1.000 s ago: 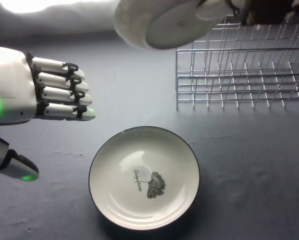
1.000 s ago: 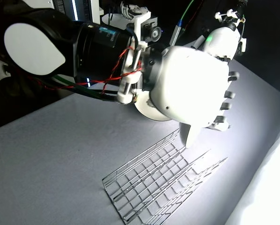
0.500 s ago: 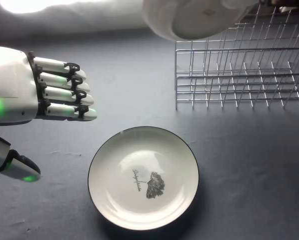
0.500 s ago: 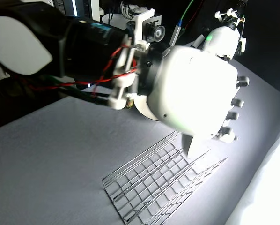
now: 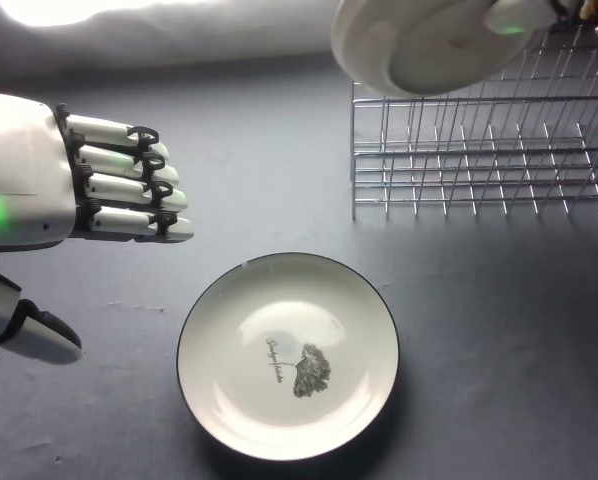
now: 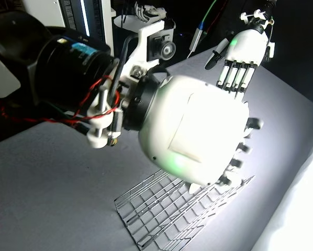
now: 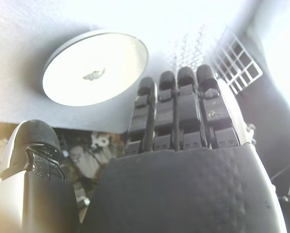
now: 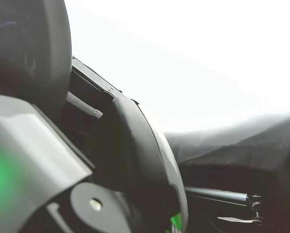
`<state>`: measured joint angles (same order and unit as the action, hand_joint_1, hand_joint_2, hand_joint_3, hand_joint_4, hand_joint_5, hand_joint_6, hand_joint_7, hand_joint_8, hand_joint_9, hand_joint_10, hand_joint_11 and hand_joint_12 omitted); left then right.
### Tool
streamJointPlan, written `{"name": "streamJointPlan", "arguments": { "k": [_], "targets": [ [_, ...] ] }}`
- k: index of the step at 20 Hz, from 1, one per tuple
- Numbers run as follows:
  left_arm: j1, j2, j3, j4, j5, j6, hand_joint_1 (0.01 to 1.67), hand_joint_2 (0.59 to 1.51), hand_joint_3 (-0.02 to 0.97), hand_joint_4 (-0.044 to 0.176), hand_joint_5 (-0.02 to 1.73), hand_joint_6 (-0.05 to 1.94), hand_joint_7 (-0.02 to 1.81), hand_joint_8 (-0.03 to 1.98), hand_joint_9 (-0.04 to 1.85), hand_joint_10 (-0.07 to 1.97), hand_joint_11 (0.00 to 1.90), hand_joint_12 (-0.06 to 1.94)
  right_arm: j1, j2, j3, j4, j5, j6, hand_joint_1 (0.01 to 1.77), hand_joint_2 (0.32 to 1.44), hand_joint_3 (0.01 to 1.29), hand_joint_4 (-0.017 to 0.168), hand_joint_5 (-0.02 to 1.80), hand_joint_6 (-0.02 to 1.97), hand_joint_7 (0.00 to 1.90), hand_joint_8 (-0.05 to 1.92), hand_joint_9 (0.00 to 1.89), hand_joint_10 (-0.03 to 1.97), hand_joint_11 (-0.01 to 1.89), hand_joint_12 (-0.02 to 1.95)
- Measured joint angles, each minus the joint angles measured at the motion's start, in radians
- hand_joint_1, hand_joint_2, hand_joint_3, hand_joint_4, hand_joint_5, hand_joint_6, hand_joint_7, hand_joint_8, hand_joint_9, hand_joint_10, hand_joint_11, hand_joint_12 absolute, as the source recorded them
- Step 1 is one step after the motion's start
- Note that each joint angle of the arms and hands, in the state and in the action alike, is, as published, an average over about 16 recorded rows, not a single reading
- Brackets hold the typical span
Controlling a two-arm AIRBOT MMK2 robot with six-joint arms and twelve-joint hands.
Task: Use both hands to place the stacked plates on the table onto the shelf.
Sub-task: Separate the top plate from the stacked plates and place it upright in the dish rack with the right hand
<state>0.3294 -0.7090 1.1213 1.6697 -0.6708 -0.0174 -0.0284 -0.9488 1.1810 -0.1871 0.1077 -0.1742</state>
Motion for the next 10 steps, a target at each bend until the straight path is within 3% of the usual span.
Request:
{"name": "streamJointPlan", "arguments": {
  "k": [10],
  "targets": [
    [-0.003, -0.002, -0.006, 0.001, -0.002, -0.011, 0.02, 1.106, 0.012, 0.0, 0.17, 0.01, 0.18, 0.02, 0.16, 0.01, 0.02, 0.39, -0.104, 0.025, 0.029, 0.013, 0.075, 0.008, 1.35, 0.96, 0.01, -0.003, 1.01, 0.81, 1.14, 0.58, 0.96, 1.07, 0.63, 1.32]
  ]
}}
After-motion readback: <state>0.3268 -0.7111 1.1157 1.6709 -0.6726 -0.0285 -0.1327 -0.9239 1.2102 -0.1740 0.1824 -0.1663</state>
